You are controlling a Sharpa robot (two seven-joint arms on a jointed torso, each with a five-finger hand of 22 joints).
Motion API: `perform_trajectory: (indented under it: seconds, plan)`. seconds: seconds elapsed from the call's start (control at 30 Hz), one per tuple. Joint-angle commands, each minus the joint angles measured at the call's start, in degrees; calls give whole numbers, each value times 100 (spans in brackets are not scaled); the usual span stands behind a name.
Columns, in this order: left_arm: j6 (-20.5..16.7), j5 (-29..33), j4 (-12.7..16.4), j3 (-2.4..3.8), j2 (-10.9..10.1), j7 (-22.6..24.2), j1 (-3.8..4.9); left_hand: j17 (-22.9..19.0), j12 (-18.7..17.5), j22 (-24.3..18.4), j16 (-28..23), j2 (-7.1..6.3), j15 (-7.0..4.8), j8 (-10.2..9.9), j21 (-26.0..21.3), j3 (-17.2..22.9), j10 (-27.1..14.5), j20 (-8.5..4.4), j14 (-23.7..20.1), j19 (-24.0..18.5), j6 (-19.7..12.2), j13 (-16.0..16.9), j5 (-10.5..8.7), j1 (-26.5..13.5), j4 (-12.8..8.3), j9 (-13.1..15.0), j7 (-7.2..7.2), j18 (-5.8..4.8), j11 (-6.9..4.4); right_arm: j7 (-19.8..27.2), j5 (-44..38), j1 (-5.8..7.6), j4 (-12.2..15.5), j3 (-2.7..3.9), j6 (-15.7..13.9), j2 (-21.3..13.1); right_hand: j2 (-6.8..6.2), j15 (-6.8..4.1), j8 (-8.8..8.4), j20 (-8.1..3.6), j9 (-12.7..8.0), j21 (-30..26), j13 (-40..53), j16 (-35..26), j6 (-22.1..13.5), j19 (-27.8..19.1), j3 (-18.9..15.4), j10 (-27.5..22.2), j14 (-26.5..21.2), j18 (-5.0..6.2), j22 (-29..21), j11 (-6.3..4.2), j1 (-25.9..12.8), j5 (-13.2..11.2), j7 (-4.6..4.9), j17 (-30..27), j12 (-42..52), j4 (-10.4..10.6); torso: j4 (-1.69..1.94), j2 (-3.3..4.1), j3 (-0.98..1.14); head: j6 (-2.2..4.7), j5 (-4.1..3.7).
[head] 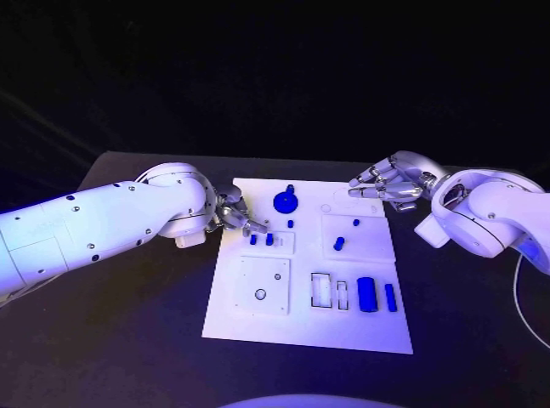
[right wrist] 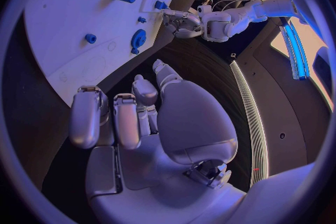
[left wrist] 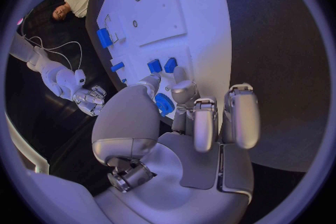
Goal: Assemble the parts on the task board
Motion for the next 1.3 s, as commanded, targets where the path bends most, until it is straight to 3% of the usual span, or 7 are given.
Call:
perform_trajectory:
  seconds: [0.03, 0.3, 0.53, 0.6, 0.73, 0.93, 1.3]
  plan:
    - [-716, 697, 71, 4, -75, 448, 0, 1508, -285, 261, 14, 85, 9, -34, -295, -266, -240, -17, 603, 61, -169, -329, 16, -151, 72, 6, 43, 19, 48, 21, -45, -2, -8, 1, 31, 6, 46, -6, 6, -9, -6, -33, -7, -29, -18, -42, -2, -37, 366, 38, -5, -6, -9, 33, 12, 458, -26, 18, 7, -2, 2, -1, -14]
    - [-1121, 655, 160, 5, -203, 717, 0, 1487, -958, -372, -7, 213, 86, -42, -1012, -851, -767, 60, 595, -197, -459, -1177, 19, -220, 86, -22, 150, 172, 146, 17, -44, -2, -7, 1, 31, 1, 46, -6, 6, -9, -6, -33, -7, -29, -18, -42, -2, -37, 366, 38, -5, -6, -9, 33, 12, 458, -26, 18, 6, 0, 7, -13, -34]
    - [-1552, 238, 147, -1, -148, 1534, -7, 218, -1521, -2359, -1374, 413, 271, -138, -3348, -382, -1648, 202, -4, -1170, -1020, -1690, 57, 1547, -562, -180, 392, 589, 362, 20, -44, -2, -6, 1, 29, -3, 46, -6, 6, -9, -6, -33, -7, -29, -18, -42, -2, -37, 366, 38, -5, -6, -9, 33, 12, 458, -26, 18, 6, -2, 3, 25, -57]
    - [-1742, 50, 103, -13, -91, 2037, -40, -634, -1849, -3087, -2405, 388, 398, -404, -4302, -32, -2121, 309, -633, -1704, -1222, -1901, 43, 2094, -760, -466, 565, 681, 551, 23, -44, -3, -7, 1, 27, -2, 46, -6, 6, -9, -6, -33, -7, -29, -18, -42, -2, -37, 366, 38, -5, -6, -9, 33, 12, 458, -26, 18, 7, -5, 5, 40, -59]
    - [-2208, -414, 22, -60, 44, 2908, -145, -2334, -2591, -3417, -4493, 98, 616, -1093, -4883, 666, -2489, 492, -1989, -2145, -1305, -2590, 44, 2805, -1068, -1318, 806, 689, 784, 31, -43, -3, -19, 1, 21, 9, 46, -6, 6, -9, -6, -33, -7, -29, -18, -42, -2, -37, 366, 38, -5, -6, -9, 33, 12, 458, -26, 18, -2, -3, 2, 61, -71]
    - [-2490, -1401, -104, -129, 248, 3200, -261, -2809, -3353, -3390, -4766, -286, 646, -1661, -4871, 877, -2374, 563, -1755, -2057, -986, -3530, 20, 2846, -1339, -2283, 849, 728, 862, 43, -35, -3, -30, 1, 26, 34, 54, -4, 4, -8, -7, -34, -4, -29, -26, -40, -6, -36, 366, 37, -2, -4, -16, 34, 15, 460, -20, 27, -8, -1, 8, 100, -105]
    - [-2290, -2302, -323, -208, 566, 3006, -298, -2236, -3717, -3470, -3701, -276, 591, -1965, -4856, 774, -2218, 516, -926, -1456, -514, -4214, 24, 2575, -1283, -3009, 709, 732, 781, 51, -31, -3, -21, 1, 34, 43, 58, -4, 4, -8, -7, -33, -6, -30, -27, -39, -6, -38, 366, 37, 0, -4, -14, 36, 15, 459, -22, 28, 2, 0, 6, 117, -119]
